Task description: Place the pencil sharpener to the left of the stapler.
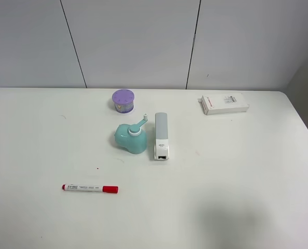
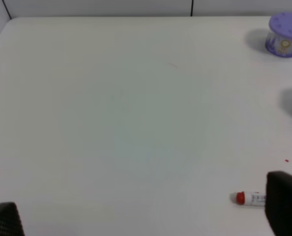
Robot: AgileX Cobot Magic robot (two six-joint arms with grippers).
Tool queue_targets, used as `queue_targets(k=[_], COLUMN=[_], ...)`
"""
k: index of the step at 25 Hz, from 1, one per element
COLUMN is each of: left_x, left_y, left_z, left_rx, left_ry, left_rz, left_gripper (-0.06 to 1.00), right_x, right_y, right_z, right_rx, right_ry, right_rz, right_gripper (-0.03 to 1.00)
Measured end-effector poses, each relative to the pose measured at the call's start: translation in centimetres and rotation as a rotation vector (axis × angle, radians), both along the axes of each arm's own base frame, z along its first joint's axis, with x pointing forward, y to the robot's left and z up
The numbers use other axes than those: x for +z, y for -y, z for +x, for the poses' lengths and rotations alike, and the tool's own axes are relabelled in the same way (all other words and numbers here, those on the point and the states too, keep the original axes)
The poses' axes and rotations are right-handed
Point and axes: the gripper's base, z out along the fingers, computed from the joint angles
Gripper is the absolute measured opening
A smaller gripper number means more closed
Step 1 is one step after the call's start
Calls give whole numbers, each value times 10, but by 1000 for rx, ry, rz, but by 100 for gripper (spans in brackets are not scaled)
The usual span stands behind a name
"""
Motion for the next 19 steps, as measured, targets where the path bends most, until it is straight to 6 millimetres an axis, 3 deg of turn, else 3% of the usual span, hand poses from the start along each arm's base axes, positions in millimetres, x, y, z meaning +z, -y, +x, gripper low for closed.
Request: queue_targets(k=[4, 19], left_x=[0, 0], left_y=[0, 0], left_z=[0, 0], left_rx=[0, 0], left_ry=[0, 0], left_rz=[0, 0], left_gripper=[100, 100], right_x=[0, 0], right_y=[0, 1], right_z=[-9, -10], right_rx=[-4, -17], right_ry=[64, 63], right_rz=[-13, -11], right_gripper=[99, 99])
